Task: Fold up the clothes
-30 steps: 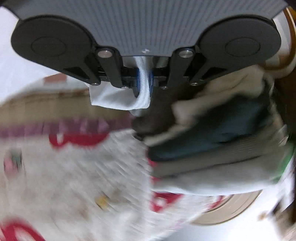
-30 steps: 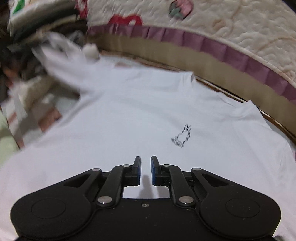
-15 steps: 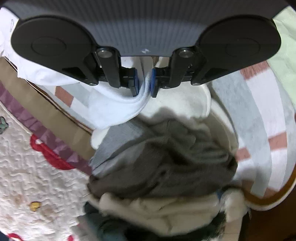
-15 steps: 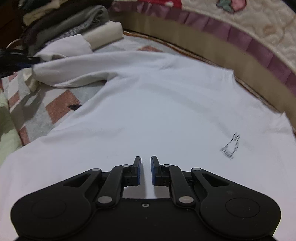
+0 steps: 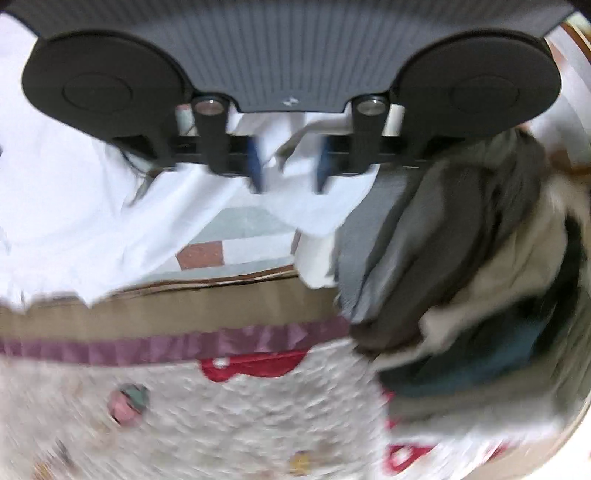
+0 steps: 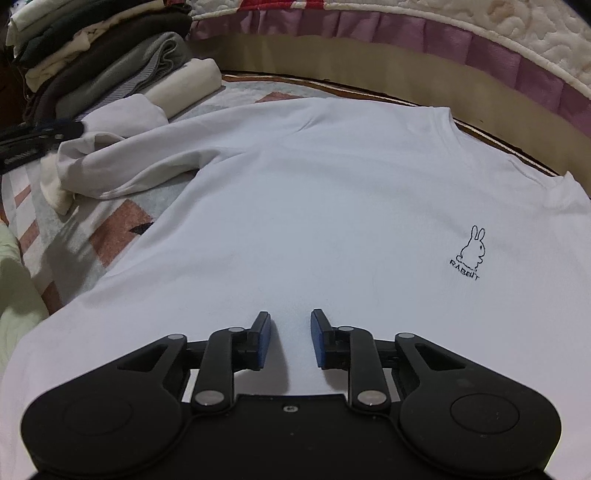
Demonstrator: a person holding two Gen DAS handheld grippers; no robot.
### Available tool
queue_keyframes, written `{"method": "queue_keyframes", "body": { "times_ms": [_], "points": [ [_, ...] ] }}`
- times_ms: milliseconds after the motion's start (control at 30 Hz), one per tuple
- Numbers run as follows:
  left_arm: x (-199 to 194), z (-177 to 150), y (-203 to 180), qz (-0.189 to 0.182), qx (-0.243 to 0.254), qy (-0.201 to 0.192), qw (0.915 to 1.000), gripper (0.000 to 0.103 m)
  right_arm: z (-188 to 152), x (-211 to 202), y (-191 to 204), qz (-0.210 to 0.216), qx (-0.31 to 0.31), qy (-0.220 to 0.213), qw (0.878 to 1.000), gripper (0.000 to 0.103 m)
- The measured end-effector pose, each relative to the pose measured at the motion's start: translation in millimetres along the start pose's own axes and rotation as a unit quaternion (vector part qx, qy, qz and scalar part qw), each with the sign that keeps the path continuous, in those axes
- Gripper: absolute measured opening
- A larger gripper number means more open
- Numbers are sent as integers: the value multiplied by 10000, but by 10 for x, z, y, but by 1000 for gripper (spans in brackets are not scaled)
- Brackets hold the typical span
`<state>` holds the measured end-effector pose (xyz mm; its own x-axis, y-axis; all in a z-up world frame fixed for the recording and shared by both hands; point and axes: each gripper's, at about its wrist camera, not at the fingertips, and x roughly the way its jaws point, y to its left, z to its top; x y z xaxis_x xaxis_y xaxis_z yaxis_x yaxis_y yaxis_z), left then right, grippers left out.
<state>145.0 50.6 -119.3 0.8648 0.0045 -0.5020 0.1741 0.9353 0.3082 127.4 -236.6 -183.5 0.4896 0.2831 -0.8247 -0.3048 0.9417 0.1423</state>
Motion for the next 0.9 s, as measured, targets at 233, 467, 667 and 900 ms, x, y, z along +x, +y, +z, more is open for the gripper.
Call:
{"method": "queue_keyframes", "body": {
  "times_ms": [233,467,667,900],
  "points": [
    [602,-91,-309,845,1499,635,9830,18,-70,-31,78,-97,-95,-44,9999,39],
    [-113,243,329,1077,-149,-472,9929,4,-137,-68,108,-135,-134,-67,9998,44],
    [-609,-186,1136,639,-4112,-672,9068,6,-127,-50,114,-97,-71,-78,9999,49],
    [-509,-362,1180,939,-4308,-467,8963,3,-107,-45,135,-121,-77,-41,9999,49]
  ]
}}
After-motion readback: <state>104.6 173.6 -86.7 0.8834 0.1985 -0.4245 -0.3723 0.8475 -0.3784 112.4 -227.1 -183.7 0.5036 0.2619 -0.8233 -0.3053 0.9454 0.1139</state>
